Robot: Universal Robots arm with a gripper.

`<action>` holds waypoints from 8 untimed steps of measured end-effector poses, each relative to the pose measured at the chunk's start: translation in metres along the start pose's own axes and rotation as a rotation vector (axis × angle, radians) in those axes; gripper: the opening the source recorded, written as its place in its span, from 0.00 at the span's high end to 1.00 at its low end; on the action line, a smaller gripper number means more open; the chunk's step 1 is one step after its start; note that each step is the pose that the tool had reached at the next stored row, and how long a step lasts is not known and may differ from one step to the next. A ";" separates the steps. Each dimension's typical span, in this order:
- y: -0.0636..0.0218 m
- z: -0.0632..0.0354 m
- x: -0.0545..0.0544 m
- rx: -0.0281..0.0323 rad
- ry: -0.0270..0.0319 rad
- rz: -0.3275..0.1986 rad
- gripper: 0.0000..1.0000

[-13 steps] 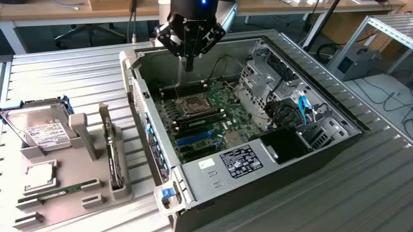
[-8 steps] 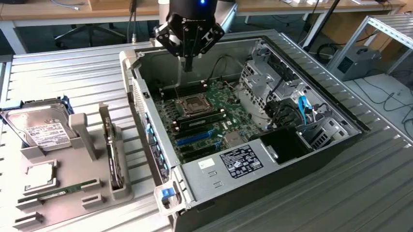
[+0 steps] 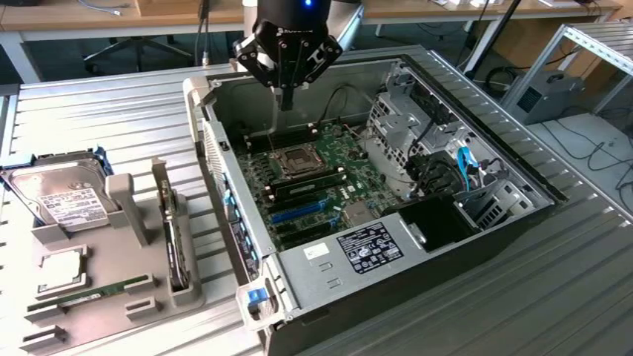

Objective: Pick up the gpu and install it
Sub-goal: 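Reach for the gpu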

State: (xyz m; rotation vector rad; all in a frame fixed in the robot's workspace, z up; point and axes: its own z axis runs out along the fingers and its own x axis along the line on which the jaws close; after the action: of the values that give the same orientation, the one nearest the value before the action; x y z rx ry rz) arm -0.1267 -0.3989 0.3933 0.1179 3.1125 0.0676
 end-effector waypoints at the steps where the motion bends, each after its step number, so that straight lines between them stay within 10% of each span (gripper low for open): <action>1: 0.0000 0.0000 0.000 0.0000 0.0000 0.000 0.89; 8: -0.0002 -0.0001 0.003 0.0000 0.0000 0.000 0.89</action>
State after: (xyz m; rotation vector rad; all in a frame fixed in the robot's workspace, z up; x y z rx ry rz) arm -0.1292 -0.3989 0.3933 0.1179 3.1125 0.0676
